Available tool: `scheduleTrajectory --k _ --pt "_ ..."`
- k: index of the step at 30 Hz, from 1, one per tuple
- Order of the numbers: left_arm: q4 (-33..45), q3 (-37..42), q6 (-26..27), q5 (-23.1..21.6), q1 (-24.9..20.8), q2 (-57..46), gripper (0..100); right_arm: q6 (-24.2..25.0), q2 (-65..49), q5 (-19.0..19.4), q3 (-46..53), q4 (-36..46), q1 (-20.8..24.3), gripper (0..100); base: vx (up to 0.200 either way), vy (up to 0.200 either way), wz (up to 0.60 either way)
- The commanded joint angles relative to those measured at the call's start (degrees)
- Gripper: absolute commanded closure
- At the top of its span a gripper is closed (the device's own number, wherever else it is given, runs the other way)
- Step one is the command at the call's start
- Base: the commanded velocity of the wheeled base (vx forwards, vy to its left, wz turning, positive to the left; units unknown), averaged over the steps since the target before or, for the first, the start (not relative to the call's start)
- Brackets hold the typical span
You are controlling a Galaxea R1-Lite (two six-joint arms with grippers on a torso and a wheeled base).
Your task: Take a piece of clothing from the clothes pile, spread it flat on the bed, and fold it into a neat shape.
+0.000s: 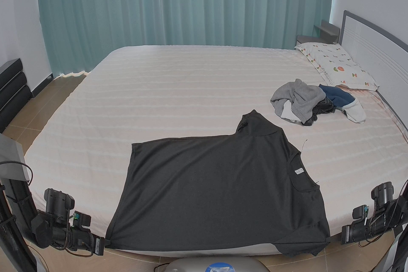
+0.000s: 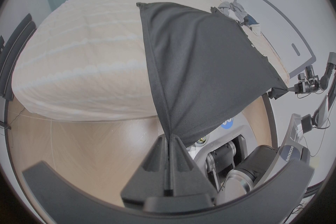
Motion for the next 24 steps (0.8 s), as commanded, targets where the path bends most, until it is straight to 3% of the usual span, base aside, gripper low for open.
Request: scheduleTrajectory --k 1,3,11,13,14,15,17,24 --pt "-1.38 -0.57 -1.66 -0.21 0.02 -1.12 100 0.66 -1.99 0.73 0.99 -2.94 0.03 100 0.000 0.000 0.00" --pt "-2.35 -1.01 -3.68 -0.21 0.02 -1.12 100 1.01 -1.90 1.09 0.72 -4.88 0.03 100 0.000 0.000 0.00" --pt "-10.26 -8.48 -29.08 0.49 -3.40 -0.41 100 11.03 0.39 0.38 -5.78 -11.64 3.19 100 0.000 0.000 0.00" --pt "-10.43 -10.94 -33.91 1.11 -3.49 -0.06 100 12.70 1.09 0.47 -7.54 -11.73 4.07 100 0.000 0.000 0.00" --pt "-10.43 -10.94 -33.91 1.11 -3.49 -0.06 100 12.70 1.09 0.47 -7.54 -11.73 4.07 100 0.000 0.000 0.00" --pt "-10.43 -13.05 -38.04 2.60 -3.58 0.55 100 13.76 1.53 0.47 -9.65 -11.73 4.16 100 0.000 0.000 0.00" --pt "-10.52 -14.46 -40.50 4.19 -3.58 1.61 100 15.25 1.62 0.47 -12.02 -11.64 4.16 100 0.000 0.000 0.00" --pt "-10.70 -15.60 -40.94 4.89 -3.67 4.33 100 19.56 1.71 0.38 -17.82 -11.03 4.25 100 0.000 0.000 0.00"
